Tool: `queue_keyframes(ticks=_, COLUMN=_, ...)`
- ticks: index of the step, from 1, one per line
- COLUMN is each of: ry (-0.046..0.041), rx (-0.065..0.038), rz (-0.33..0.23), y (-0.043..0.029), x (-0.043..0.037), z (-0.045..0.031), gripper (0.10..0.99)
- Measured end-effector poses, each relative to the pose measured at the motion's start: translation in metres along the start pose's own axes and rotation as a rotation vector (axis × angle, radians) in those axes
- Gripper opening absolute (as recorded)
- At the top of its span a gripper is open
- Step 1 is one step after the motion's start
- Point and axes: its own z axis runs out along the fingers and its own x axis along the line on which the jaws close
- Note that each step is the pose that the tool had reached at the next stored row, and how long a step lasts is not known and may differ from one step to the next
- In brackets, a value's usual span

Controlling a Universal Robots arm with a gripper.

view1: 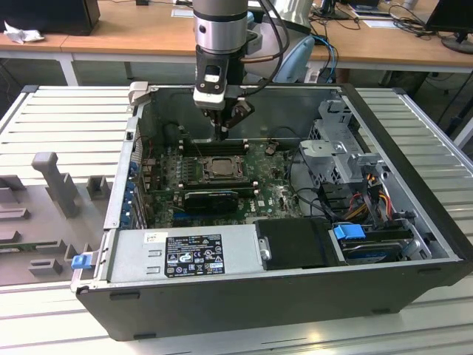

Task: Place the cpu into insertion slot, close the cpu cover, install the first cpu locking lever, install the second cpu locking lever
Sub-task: 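Install the first cpu locking lever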

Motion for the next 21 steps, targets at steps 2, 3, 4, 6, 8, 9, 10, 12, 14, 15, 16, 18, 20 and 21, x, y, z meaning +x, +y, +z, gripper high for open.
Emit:
queue_keyframes(ticks=2, ry=0.0005, rx=0.000, rz=-0.015, y=0.0000, x=0.0000, z=0.0000, gripper=0.106)
queue_keyframes(ticks=3, ry=0.0007, rx=0.000, rz=-0.018, y=0.0000, x=0.0000, z=0.0000, gripper=0.106)
queue_keyframes(ticks=4, ry=0.0010, rx=-0.001, rz=-0.027, y=0.0000, x=0.0000, z=0.0000, gripper=0.106)
queue_keyframes(ticks=6, ry=0.0021, rx=-0.001, rz=-0.056, y=0.0000, x=0.0000, z=0.0000, gripper=0.106)
queue_keyframes(ticks=8, ry=0.0033, rx=-0.002, rz=-0.090, y=0.0000, x=0.0000, z=0.0000, gripper=0.106)
queue_keyframes(ticks=9, ry=0.0036, rx=-0.002, rz=-0.096, y=0.0000, x=0.0000, z=0.0000, gripper=0.106)
queue_keyframes(ticks=10, ry=0.0037, rx=-0.003, rz=-0.101, y=0.0000, x=0.0000, z=0.0000, gripper=0.106)
queue_keyframes(ticks=12, ry=0.0041, rx=-0.003, rz=-0.112, y=0.0000, x=0.0000, z=0.0000, gripper=0.106)
queue_keyframes(ticks=14, ry=0.0045, rx=-0.003, rz=-0.121, y=0.0000, x=0.0000, z=0.0000, gripper=0.106)
queue_keyframes(ticks=15, ry=0.0047, rx=-0.003, rz=-0.128, y=0.0000, x=0.0000, z=0.0000, gripper=0.106)
queue_keyframes(ticks=16, ry=0.0049, rx=-0.003, rz=-0.133, y=0.0000, x=0.0000, z=0.0000, gripper=0.106)
queue_keyframes(ticks=18, ry=0.0055, rx=-0.004, rz=-0.151, y=0.0000, x=0.0000, z=0.0000, gripper=0.106)
queue_keyframes(ticks=20, ry=0.0063, rx=-0.004, rz=-0.171, y=0.0000, x=0.0000, z=0.0000, gripper=0.106)
queue_keyframes(ticks=21, ry=0.0065, rx=-0.004, rz=-0.177, y=0.0000, x=0.0000, z=0.0000, gripper=0.106)
